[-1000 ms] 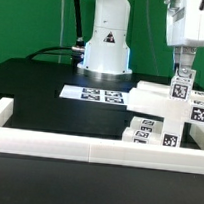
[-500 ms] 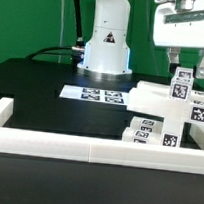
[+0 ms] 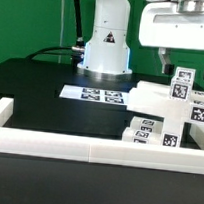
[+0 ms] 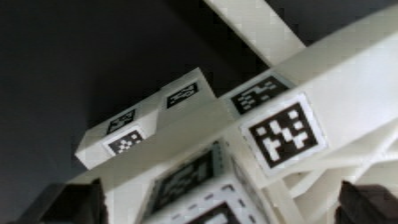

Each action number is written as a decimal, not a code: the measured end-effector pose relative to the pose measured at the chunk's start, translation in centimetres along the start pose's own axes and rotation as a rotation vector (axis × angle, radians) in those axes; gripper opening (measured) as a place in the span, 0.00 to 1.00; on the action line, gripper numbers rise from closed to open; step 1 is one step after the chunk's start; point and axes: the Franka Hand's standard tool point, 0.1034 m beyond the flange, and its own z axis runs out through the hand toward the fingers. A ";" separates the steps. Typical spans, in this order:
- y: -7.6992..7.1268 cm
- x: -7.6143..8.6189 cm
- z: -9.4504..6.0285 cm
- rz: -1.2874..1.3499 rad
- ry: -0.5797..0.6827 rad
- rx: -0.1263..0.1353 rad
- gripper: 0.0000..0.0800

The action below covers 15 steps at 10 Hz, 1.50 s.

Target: Assemble chair

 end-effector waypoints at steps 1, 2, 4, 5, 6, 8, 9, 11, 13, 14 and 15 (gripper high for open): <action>0.1 0.0 0.1 -0.105 0.004 -0.008 0.81; 0.1 0.0 0.1 -0.193 0.007 -0.014 0.81; 0.4 0.4 0.2 -0.377 0.015 -0.034 0.81; 0.6 0.6 0.1 -0.494 0.018 -0.045 0.81; 0.7 0.8 0.1 -0.545 0.019 -0.049 0.81; 0.7 0.8 0.1 -0.547 0.019 -0.049 0.80; 0.7 0.8 0.1 -0.547 0.019 -0.049 0.59; 0.7 0.7 0.1 -0.517 0.020 -0.049 0.36; 0.7 0.7 0.2 -0.449 0.021 -0.047 0.36; 0.7 0.7 0.2 -0.356 0.023 -0.046 0.36; 0.7 0.7 0.2 -0.289 0.024 -0.045 0.36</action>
Offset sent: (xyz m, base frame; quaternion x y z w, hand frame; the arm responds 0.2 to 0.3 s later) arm 0.0047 -0.0074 0.0002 -0.0273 0.0073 -0.2346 0.9717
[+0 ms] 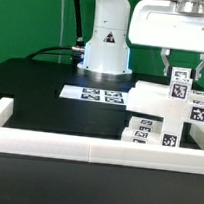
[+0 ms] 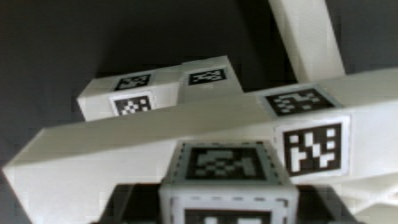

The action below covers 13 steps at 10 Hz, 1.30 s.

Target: Assemble chair

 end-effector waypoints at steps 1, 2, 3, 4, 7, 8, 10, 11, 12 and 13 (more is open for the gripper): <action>0.0 0.0 0.0 0.072 0.000 0.000 0.36; 0.0 0.0 0.0 0.122 -0.001 0.001 0.36; -0.1 -0.1 0.0 0.211 -0.004 0.006 0.36; -0.2 -0.1 0.0 0.266 -0.004 0.007 0.36; -0.3 -0.2 0.0 0.450 -0.010 0.013 0.36; -0.3 -0.2 0.0 0.481 -0.011 0.014 0.36; -0.4 -0.3 0.0 0.597 -0.016 0.018 0.36; -0.4 -0.3 0.0 0.654 -0.018 0.019 0.36; -0.4 -0.3 0.0 0.714 -0.020 0.019 0.36; -0.6 -0.4 0.0 0.823 -0.026 0.023 0.36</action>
Offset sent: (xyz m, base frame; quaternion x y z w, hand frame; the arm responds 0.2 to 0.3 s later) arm 0.0000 0.0000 0.0000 0.0000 0.0000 0.1938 0.9810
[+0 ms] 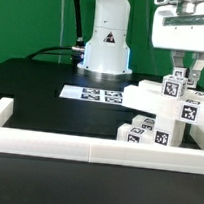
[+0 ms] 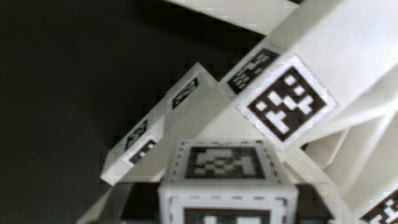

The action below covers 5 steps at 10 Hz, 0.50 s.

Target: Assemble chair

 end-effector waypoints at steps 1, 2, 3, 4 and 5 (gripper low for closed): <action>0.0 0.0 0.0 0.032 -0.001 0.000 0.36; 0.0 -0.1 0.0 0.073 -0.004 0.001 0.36; 0.0 -0.1 0.0 0.043 -0.004 0.001 0.37; 0.0 -0.1 0.0 0.013 -0.003 0.001 0.37; 0.0 -0.1 0.0 -0.020 -0.003 0.000 0.58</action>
Offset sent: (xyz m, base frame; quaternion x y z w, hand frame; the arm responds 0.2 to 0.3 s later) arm 0.0000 0.0000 0.0000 0.0000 0.0000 -0.0650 0.9979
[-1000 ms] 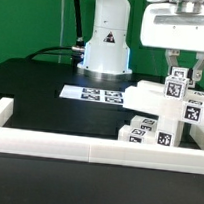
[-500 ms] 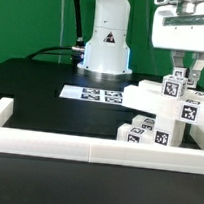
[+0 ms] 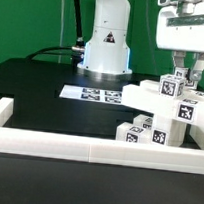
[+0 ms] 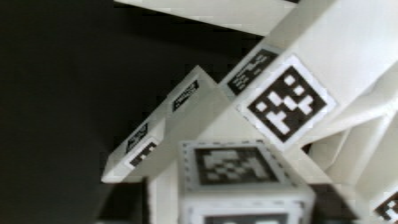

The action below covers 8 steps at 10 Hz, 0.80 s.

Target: Assemble chair

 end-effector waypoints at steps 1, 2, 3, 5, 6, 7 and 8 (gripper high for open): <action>0.0 0.0 0.0 -0.077 0.001 0.000 0.58; 0.0 0.0 0.0 -0.193 0.004 -0.002 0.77; 0.0 -0.1 0.0 -0.283 0.005 -0.002 0.80; -0.1 -0.1 0.0 -0.431 0.005 -0.002 0.81; -0.1 0.0 0.0 -0.489 0.005 -0.002 0.81; -0.1 0.0 0.0 -0.550 0.005 -0.003 0.81; 0.0 0.1 0.0 -0.642 0.005 -0.003 0.81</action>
Offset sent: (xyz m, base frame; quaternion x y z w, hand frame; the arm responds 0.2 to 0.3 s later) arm 0.0030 0.0050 0.0014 0.0080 0.0156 -0.2026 0.9791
